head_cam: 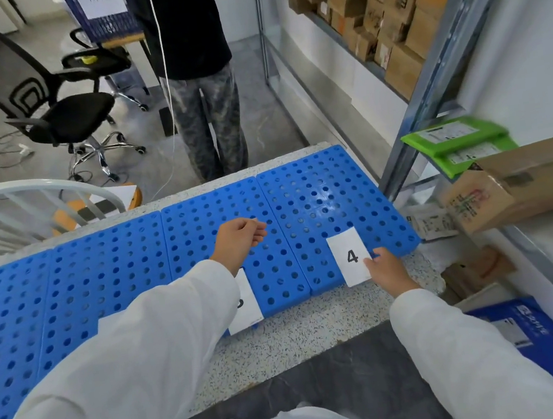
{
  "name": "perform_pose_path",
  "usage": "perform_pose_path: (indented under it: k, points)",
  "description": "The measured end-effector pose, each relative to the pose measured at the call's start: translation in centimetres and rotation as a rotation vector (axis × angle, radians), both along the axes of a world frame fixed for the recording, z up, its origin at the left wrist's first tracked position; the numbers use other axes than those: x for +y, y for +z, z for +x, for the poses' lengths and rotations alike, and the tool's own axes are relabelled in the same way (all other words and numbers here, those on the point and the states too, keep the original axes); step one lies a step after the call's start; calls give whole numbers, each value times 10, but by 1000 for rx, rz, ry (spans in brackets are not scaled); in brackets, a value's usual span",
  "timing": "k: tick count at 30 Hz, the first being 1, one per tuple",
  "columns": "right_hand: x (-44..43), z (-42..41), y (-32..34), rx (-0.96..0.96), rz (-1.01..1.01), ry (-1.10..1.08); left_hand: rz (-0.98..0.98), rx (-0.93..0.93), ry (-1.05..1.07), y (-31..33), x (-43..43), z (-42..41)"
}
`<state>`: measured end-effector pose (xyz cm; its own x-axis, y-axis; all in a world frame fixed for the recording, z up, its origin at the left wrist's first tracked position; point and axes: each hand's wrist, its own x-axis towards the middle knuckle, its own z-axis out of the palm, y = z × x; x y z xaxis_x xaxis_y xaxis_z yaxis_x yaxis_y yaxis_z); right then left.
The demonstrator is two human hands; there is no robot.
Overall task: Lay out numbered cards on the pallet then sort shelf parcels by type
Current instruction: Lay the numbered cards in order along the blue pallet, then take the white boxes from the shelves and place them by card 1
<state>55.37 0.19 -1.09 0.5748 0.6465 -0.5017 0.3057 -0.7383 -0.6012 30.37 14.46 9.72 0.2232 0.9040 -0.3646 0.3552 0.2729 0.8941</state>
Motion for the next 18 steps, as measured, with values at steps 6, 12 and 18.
perform_pose_path:
  k: [6, 12, 18]
  points:
    - [-6, -9, 38, -179, 57, 119, 170, 176, -189, 23, 2, 11]
    - [16, -10, 147, -325, 244, 306, 515, 423, -537, 78, 6, 44]
    - [2, -10, 261, -561, 171, 354, 987, 626, -820, 177, 13, 83]
